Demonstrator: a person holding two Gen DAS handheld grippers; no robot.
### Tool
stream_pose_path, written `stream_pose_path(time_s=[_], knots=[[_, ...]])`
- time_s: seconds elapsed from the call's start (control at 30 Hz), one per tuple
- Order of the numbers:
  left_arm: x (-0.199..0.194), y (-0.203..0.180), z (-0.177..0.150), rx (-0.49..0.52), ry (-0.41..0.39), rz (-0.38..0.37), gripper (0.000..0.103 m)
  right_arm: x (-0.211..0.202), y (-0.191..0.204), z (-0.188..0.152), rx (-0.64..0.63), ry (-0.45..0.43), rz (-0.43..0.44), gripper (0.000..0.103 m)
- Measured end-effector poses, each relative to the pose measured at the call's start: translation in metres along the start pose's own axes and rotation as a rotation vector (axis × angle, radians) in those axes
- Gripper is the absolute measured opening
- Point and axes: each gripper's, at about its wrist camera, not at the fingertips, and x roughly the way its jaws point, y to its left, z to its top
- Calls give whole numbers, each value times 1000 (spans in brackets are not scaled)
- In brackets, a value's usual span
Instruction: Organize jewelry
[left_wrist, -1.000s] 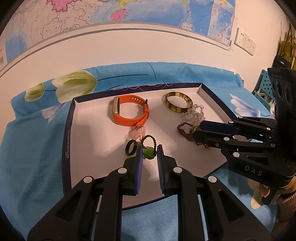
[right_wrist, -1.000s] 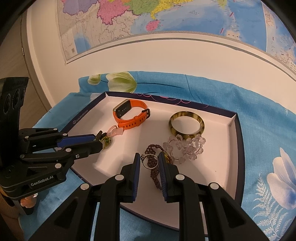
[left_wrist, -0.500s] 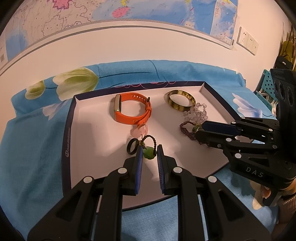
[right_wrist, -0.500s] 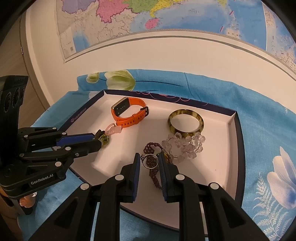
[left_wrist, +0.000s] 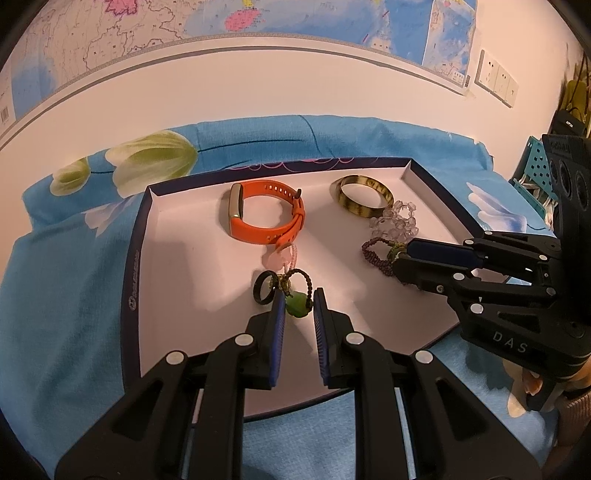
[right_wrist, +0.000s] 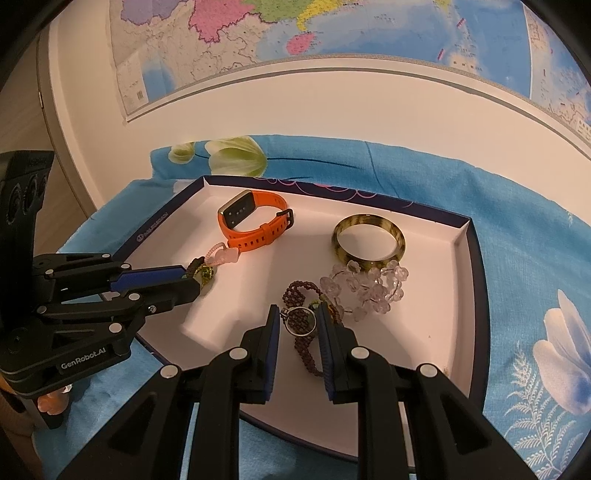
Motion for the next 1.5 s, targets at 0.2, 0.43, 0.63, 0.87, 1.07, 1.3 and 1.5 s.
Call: stream_pose_path(time_s=[0.2, 0.43, 0.63, 0.87, 1.07, 1.3, 1.5], knots=[[0, 0, -1, -4, 2, 1, 18, -1, -1, 0, 10, -3, 1, 19], [-2, 0, -2, -5, -8, 3, 34, -4, -4, -1, 19, -12, -4, 21], [-15, -1, -2, -9, -43, -7, 57, -16, -6, -2, 39, -42, 0, 33], [-42, -5, -5, -9, -108, 1, 88, -37, -7, -8, 62, -97, -4, 57], [-65, -8, -12, -32, -160, 30, 98, -57, -5, -22, 67, -139, -30, 82], [-95, -9, -28, -65, -229, 86, 98, -95, 11, -36, 34, -264, -82, 96], [-122, -10, -45, -70, -286, 116, 98, -120, 27, -43, 8, -341, -91, 96]])
